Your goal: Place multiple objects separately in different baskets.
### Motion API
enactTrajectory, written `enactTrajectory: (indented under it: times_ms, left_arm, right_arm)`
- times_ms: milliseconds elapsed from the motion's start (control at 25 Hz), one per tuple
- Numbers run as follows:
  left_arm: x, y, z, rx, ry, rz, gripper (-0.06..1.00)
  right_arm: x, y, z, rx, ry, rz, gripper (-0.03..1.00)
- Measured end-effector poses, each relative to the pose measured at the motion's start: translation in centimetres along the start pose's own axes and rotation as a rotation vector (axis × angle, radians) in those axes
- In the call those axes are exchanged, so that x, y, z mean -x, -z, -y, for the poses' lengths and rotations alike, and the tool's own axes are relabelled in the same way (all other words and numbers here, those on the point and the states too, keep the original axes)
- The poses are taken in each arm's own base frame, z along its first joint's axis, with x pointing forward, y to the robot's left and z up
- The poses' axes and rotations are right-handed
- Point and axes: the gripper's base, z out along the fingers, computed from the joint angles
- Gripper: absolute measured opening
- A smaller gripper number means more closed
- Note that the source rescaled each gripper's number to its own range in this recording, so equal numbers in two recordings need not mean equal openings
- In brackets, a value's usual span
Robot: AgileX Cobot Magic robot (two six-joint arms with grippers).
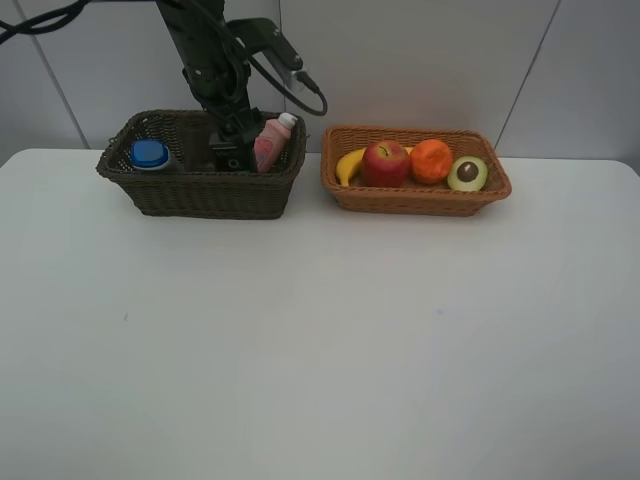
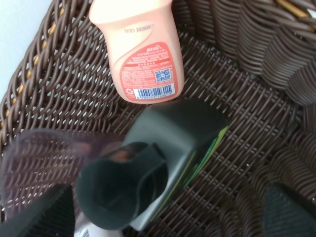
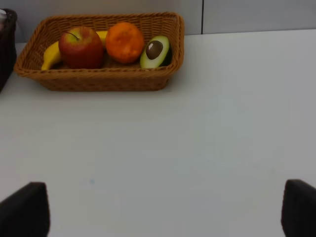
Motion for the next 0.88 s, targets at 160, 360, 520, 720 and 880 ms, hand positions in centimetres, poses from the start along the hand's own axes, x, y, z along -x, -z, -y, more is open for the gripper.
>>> enactTrajectory:
  times_ms: [160,360,520,720,880]
  left_arm:
    - [0.0,0.0,0.0,0.0,0.0,0.0,1.0]
    - [0.0,0.4,-0.1,0.002,0.001,0.003,1.0]
    - [-0.2,1.6,-0.1,-0.006,0.004,-0.018,1.0]
    - [-1.0,3.8,0.0,-0.039,0.016,-0.088,1.0]
    - [-1.6,7.0,0.0,-0.065,0.071,-0.114,1.0]
  right_arm:
    - [0.0,0.0,0.0,0.0,0.0,0.0,1.0]
    - [0.0,0.0,0.0,0.0,0.0,0.0,1.0]
    - [0.0,0.0,0.0,0.0,0.0,0.0,1.0]
    - [0.0,0.0,0.0,0.0,0.0,0.0,1.0]
    - [0.0,0.0,0.0,0.0,0.0,0.0,1.0]
